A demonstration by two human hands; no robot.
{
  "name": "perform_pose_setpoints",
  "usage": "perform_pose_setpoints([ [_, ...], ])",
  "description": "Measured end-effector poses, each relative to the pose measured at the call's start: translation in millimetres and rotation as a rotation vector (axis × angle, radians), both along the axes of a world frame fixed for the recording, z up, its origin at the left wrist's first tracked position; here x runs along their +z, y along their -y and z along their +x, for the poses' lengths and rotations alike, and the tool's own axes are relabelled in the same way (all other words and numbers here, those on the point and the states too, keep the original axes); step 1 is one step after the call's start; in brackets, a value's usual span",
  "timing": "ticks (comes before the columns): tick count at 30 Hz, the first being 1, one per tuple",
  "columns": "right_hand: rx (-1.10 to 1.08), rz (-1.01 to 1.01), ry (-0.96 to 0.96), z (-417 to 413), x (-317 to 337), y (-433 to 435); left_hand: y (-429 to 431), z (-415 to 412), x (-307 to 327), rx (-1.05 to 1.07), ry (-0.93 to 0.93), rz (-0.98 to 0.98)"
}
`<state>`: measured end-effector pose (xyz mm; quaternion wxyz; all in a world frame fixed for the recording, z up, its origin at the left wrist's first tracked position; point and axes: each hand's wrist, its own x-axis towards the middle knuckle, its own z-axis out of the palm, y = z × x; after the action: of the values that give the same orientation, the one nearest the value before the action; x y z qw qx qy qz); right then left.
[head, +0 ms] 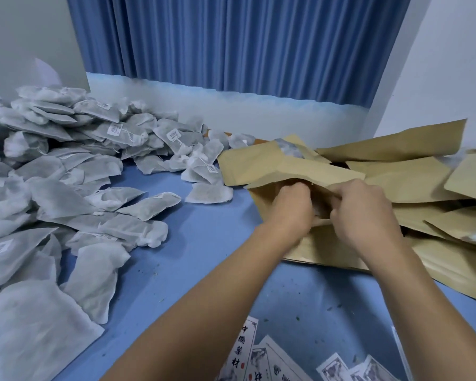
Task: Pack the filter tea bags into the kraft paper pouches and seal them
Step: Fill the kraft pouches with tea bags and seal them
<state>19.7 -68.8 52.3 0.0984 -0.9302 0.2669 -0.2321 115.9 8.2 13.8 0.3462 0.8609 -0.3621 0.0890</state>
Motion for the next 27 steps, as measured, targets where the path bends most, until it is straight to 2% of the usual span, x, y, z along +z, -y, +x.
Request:
perform_pose_setpoints([
  [2, -0.006, -0.024, 0.014, 0.9, -1.0, 0.7, 12.3, 13.1, 2.6, -0.082, -0.084, 0.077],
  [4, -0.020, -0.004, 0.047, 0.4, -2.3, 3.8, 9.3, 20.6, 2.0, -0.115, -0.020, 0.084],
  [6, -0.028, 0.021, 0.076, 0.1, -2.8, 6.3, -8.0, 23.1, -3.7, -0.185, 0.130, 0.014],
  [8, -0.038, 0.006, 0.070, 1.6, -4.7, 5.5, -31.5, 18.7, -14.5, -0.330, 0.400, -0.096],
  [10, -0.074, -0.025, 0.056, 3.9, -6.7, 1.7, -53.0, 14.2, -32.2, -0.458, 0.648, -0.304],
  [12, -0.102, -0.042, 0.056, 6.3, -7.7, -0.6, -66.8, 19.7, -38.4, -0.375, 0.646, -0.520],
  [14, -0.110, -0.060, 0.040, 7.1, -9.0, -3.7, -75.6, 38.9, -35.7, -0.093, 0.501, -0.629],
  [15, -0.112, -0.071, 0.025, 7.1, -9.5, -5.7, -80.7, 54.1, -36.1, 0.098, 0.380, -0.579],
  [16, -0.117, -0.080, 0.016, 7.3, -9.8, -7.0, -86.4, 70.9, -39.0, 0.277, 0.247, -0.439],
  [17, -0.125, -0.084, 0.014, 7.5, -9.9, -8.0, -93.0, 86.0, -45.1, 0.404, 0.106, -0.217],
  [19, -0.136, -0.083, 0.021, 8.1, -10.5, -9.0, -106.3, 102.1, -57.4, 0.472, -0.083, 0.229],
  [20, -0.139, -0.077, 0.023, 8.7, -10.3, -9.3, -109.2, 104.6, -63.0, 0.449, -0.101, 0.323],
  [21, -0.142, -0.069, 0.021, 9.1, -9.8, -9.5, -108.7, 103.2, -66.2, 0.418, -0.087, 0.326],
  [23, -0.147, -0.065, 0.013, 9.4, -9.1, -9.2, -102.9, 89.5, -63.3, 0.390, -0.042, 0.138],
  [25, -0.150, -0.067, 0.010, 8.5, -8.9, -8.4, -93.6, 66.2, -58.0, 0.367, 0.027, -0.221],
  [27, -0.156, -0.061, 0.024, 6.2, -7.5, -6.9, -85.5, 38.5, -52.1, 0.305, 0.245, -0.539],
])
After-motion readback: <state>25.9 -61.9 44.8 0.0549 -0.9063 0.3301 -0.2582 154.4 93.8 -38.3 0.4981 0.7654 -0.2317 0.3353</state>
